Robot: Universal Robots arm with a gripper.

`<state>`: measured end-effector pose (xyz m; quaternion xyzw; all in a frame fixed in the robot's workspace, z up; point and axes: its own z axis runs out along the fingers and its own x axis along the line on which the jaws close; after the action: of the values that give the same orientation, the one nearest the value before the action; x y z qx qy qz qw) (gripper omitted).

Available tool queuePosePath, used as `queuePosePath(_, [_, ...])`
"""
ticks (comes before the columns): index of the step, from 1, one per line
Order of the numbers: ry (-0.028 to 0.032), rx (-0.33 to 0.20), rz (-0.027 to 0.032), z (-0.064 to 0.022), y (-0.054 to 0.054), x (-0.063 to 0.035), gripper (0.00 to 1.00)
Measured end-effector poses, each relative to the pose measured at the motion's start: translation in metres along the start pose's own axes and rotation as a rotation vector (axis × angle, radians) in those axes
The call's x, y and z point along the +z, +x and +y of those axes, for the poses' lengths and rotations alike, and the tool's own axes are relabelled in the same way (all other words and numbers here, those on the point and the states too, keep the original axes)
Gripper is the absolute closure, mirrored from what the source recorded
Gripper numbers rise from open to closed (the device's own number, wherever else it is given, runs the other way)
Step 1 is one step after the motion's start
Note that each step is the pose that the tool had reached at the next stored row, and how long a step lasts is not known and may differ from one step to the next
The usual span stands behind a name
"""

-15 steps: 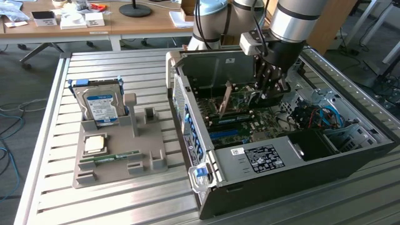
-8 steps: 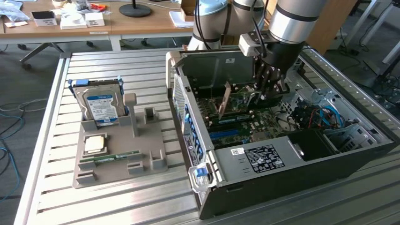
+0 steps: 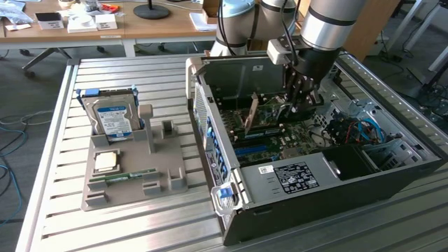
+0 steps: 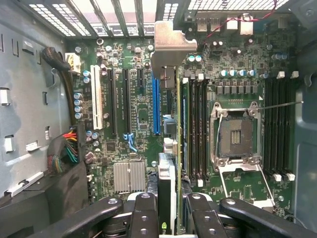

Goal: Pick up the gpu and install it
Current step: 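Insert the gpu into the slot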

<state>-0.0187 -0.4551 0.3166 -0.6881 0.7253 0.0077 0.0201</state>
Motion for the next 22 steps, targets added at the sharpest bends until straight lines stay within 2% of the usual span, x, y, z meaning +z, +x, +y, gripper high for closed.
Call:
queuePosePath(8, [0.0, 0.0, -0.0001, 0.0, 0.0, 0.0001, 0.73])
queuePosePath(16, [0.0, 0.0, -0.0002, 0.0002, 0.0002, 0.0064, 0.73])
queuePosePath(22, [0.0, 0.0, -0.0001, 0.0003, 0.0003, 0.0066, 0.73])
